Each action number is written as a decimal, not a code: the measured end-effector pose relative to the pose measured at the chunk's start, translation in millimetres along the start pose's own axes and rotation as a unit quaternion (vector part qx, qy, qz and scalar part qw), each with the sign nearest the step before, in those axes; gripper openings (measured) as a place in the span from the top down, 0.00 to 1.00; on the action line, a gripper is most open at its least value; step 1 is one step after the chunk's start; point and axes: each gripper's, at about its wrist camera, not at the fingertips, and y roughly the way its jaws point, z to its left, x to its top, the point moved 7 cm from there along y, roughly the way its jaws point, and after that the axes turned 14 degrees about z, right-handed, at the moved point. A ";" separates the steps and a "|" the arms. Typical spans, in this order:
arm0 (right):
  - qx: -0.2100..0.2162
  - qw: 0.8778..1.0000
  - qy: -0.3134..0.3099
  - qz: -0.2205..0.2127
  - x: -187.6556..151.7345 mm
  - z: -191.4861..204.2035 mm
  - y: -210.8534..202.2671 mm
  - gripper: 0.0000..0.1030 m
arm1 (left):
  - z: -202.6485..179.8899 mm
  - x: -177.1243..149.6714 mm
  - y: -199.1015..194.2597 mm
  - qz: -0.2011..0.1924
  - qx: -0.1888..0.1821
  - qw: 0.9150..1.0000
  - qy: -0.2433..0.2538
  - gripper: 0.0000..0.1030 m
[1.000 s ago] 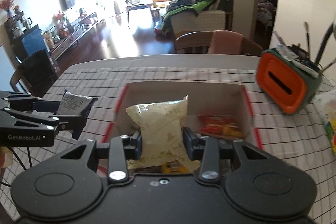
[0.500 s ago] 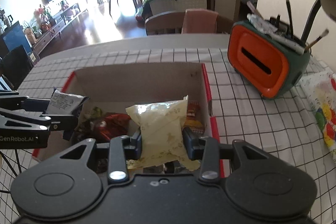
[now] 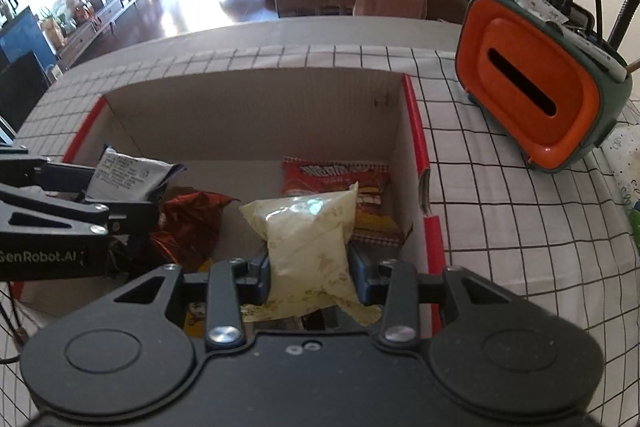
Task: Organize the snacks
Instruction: 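Carry the white packet and cream bag over the red box, then open the left tool to drop the white packet while the right tool releases the cream bag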
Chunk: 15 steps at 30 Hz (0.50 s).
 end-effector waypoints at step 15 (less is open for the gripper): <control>-0.007 1.000 -0.013 0.018 2.3 4.4 3.7 0.63 | -5.3 6.5 22.5 0.063 0.008 0.998 -0.003 0.42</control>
